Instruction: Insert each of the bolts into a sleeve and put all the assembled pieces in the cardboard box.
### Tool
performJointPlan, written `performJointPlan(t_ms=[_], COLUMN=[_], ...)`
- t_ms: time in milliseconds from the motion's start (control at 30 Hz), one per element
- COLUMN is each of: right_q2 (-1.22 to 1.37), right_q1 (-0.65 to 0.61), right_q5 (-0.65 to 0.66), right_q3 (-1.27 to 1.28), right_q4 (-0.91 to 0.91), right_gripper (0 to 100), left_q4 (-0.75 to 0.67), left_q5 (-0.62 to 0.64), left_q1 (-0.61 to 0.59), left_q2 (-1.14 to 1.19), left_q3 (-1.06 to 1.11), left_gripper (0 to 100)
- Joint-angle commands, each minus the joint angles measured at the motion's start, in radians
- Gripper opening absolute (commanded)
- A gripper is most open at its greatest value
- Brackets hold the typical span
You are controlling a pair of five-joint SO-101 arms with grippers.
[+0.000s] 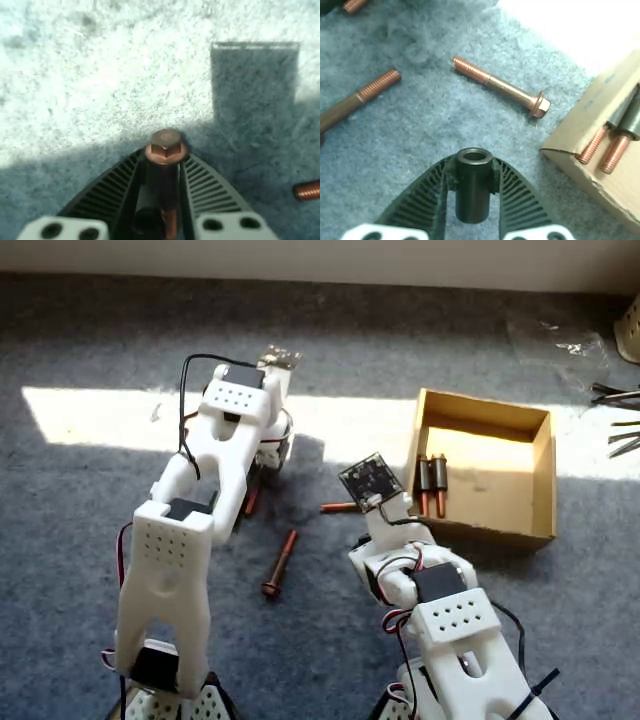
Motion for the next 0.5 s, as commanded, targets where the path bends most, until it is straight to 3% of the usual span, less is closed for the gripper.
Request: performJointPlan(t_ms=[0,467], right_q2=[-0.008,-0.008], right_q1=[0.007,0.007], right_q5=[0.011,0.014], right_q3=[-0.008,-0.008], right_q4=[-0.031,-0.031], right_gripper=[0.5,0.5], left_q4=[-0.075,-0.075], left_q5=[-0.002,0.0], left_q1=[-0.001,0.001], left_q2=[-0.008,-0.008], left_q3=[-0.002,-0.007], left_gripper=[11,5])
